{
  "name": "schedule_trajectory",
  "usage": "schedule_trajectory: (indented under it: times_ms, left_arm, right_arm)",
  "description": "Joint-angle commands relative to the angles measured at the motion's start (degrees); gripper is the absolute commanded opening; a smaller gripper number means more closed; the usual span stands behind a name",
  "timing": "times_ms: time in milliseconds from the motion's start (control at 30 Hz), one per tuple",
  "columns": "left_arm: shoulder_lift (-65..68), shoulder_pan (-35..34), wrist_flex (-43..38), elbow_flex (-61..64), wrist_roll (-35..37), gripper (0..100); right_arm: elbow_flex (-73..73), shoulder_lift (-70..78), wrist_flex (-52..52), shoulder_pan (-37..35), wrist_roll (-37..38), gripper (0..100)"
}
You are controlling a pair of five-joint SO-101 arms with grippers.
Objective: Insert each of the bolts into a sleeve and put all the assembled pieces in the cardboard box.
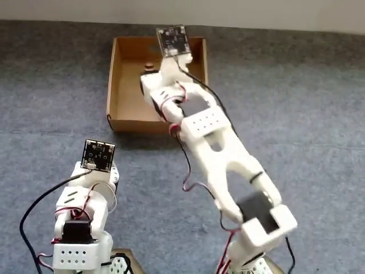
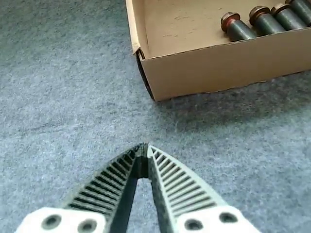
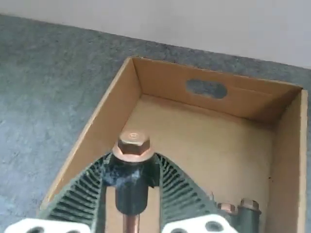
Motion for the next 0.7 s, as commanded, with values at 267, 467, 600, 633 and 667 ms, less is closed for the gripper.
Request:
schedule_trajectory:
  times_ms: [267,467,600,633,667]
  left_arm:
    - [-0.2,-0.7,-0.9,0.3,-0.5,1]
    - [-0.2,-0.5,-0.9,0.3,-0.5,1]
    - [-0.2,-0.5,-0.9,0.3,-0.5,1]
    - [-0.2,-0.5,-0.9,0.3,-0.5,1]
    - [-0.2,-0.5,-0.9,0.3,-0.5,1]
  right_arm:
    - [-14.0,19.5,-0.2,-1.4,-0.9,0.5]
    - [-13.9,23.2,-3.2,-2.7,-0.9,0.5]
    - [-14.1,27.4,-5.3,-3.1,-0.9,0.5]
    - [-14.3,28.2,-5.7,-3.0,-0.9,0.5]
    - [-14.8,29.1,-5.9,-2.9,-0.9,0.5]
